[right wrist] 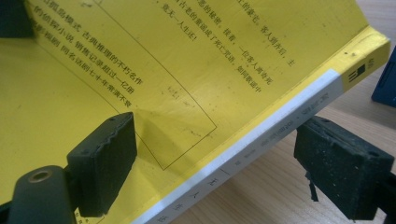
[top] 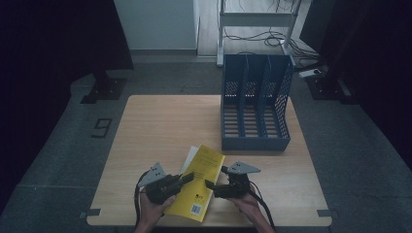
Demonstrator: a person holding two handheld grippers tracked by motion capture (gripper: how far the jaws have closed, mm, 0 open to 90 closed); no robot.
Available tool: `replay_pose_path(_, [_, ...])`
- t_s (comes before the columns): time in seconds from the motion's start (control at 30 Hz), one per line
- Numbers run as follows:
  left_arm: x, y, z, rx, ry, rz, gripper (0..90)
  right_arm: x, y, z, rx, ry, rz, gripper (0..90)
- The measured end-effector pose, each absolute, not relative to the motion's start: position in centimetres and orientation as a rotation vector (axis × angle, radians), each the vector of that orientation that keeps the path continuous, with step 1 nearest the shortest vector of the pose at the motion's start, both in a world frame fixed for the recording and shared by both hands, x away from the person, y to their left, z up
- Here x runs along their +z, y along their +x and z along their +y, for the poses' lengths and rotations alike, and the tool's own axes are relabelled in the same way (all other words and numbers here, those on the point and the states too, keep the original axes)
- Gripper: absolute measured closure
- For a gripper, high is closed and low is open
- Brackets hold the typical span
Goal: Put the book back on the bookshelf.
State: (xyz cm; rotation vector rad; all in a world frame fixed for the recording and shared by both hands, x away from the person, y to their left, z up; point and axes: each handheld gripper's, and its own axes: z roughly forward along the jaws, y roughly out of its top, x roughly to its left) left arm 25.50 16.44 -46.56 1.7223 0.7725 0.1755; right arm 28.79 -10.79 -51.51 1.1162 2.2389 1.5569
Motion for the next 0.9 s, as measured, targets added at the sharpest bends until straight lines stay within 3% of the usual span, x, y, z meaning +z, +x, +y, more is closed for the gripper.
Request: replay_pose_path(0.9, [-47.1,26.5,17.9,0.139,1.723,0.809,86.3,-50.1,27.7,-11.0,1.579,1.058,2.161,17.1])
